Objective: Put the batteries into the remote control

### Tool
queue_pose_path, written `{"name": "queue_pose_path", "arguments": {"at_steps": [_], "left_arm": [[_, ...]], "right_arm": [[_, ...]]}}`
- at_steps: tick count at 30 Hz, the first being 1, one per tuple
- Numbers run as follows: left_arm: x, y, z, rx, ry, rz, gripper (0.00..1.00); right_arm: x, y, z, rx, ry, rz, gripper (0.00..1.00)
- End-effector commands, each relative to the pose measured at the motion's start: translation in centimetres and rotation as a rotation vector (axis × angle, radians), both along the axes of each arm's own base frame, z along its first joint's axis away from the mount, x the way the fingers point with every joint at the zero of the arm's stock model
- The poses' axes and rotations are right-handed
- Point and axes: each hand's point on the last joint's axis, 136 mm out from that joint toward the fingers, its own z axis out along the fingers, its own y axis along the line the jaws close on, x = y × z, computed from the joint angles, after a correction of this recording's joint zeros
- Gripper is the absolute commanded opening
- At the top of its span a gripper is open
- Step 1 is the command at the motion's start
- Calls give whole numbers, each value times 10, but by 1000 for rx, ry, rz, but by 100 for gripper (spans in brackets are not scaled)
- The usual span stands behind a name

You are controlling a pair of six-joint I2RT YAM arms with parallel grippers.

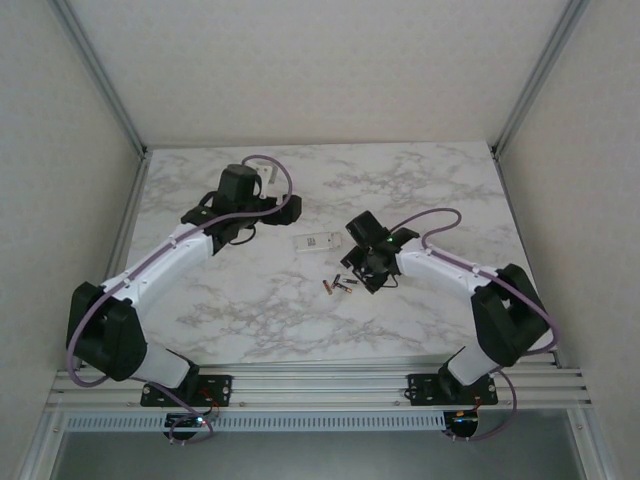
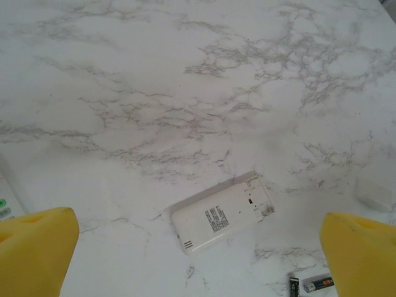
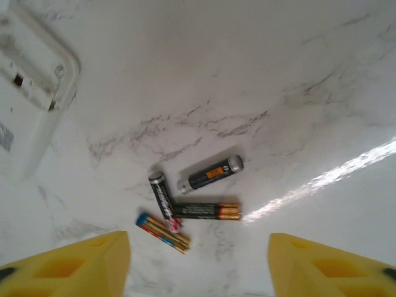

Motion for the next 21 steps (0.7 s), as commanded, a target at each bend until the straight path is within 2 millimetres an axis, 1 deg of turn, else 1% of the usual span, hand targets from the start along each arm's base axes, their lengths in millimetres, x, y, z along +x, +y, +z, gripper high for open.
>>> {"name": "queue_pose_path", "arguments": {"at_steps": [1,3,5,9,18,21], "left_arm": [[-5,-1,16,44,-90,-21,99],[-6,2,21,62,-118,-10,100],[-9,2,27,49,-138,-12,99],[-13,-2,35,19,-159,-28,100],[-14,-4,33,35,-154,-33,100],[-14,-5,33,36,-154,-37,99]], "right_arm": [[-9,8,-19,30,163,-185,50],[-9,12,-30,38,192,-210,45],[-6,14,-35,43,192,-218,44],[-1,10,-42,8,180,-233,43],[3,5,-60,-15,184,-248,36],[7,3,-62,-29,175,-244,34]]}}
